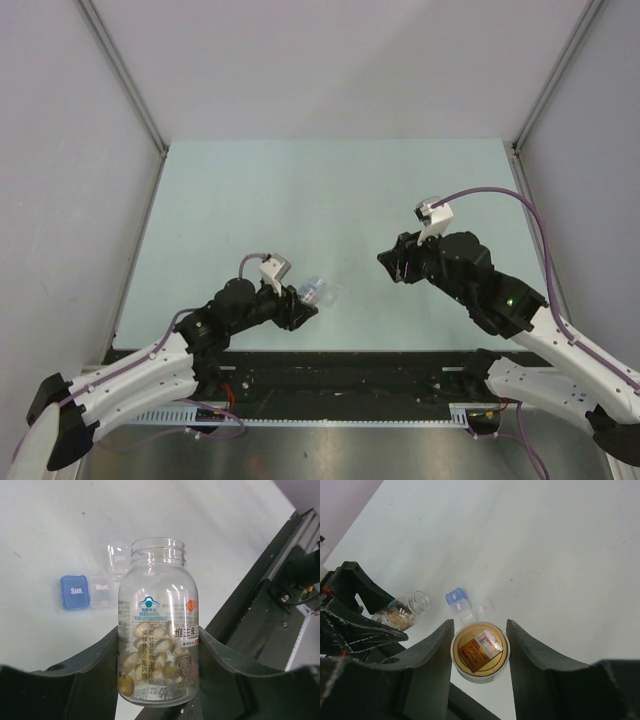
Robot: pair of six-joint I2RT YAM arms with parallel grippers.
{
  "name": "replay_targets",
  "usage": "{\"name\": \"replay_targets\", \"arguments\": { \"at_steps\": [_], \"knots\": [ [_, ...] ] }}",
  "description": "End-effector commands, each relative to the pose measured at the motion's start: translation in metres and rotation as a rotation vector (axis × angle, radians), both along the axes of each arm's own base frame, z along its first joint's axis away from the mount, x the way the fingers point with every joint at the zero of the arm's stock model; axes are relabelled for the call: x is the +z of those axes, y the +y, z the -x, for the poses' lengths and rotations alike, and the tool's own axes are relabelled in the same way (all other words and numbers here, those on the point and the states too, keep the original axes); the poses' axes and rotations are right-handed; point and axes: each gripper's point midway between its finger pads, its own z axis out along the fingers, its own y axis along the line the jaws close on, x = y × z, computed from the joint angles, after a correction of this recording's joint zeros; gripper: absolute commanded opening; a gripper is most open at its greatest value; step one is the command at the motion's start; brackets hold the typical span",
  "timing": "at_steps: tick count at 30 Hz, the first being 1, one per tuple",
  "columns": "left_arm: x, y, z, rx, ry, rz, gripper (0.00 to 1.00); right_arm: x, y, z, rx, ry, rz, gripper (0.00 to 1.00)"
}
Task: Sort the pills into containers
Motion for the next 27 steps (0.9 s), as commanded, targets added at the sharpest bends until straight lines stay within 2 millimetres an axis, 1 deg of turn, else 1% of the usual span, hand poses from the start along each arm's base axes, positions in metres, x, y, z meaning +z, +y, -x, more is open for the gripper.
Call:
{"name": "replay_targets", "arguments": {
  "at_steps": [1,2,7,12,13,14,18,19,23,27],
  "knots": [
    [-0.007,0.002,-0.012,0.01,-0.035,-0.08,0.0,0.003,0.0,0.001,0.03,-0.014,-0.018,0.0],
    [-0.013,0.002,-0.014,0.011,-0.024,-0.104,0.0,0.003,-0.001,0.0,0.033,-0.014,-0.018,0.0],
    [-0.019,0.008,-0.024,0.05,-0.054,-0.159,0.0,-0.002,-0.005,0.002,0.041,0.0,-0.013,0.0],
    [-0.021,0.012,-0.027,0.072,-0.073,-0.176,0.0,-0.005,-0.005,0.001,0.048,0.011,-0.018,0.0],
    [-0.025,0.014,-0.024,0.064,-0.062,-0.196,0.01,-0.006,-0.003,0.002,0.056,0.013,-0.018,0.0],
    [-0.026,0.016,-0.027,0.083,-0.067,-0.21,0.0,-0.006,-0.004,0.002,0.054,0.014,-0.02,0.0],
    [-0.028,0.011,-0.025,0.066,-0.078,-0.253,0.0,-0.007,-0.003,0.0,0.055,0.016,-0.019,0.0],
    [-0.032,0.009,-0.023,0.049,-0.08,-0.279,0.0,-0.007,-0.003,0.0,0.058,0.015,-0.022,0.0],
    [-0.029,0.002,-0.025,0.032,-0.095,-0.31,0.01,-0.008,-0.004,0.0,0.057,0.019,-0.023,0.0],
    [-0.026,0.0,-0.027,0.026,-0.106,-0.313,0.0,-0.007,-0.005,0.001,0.06,0.02,-0.027,0.0]
  ]
}}
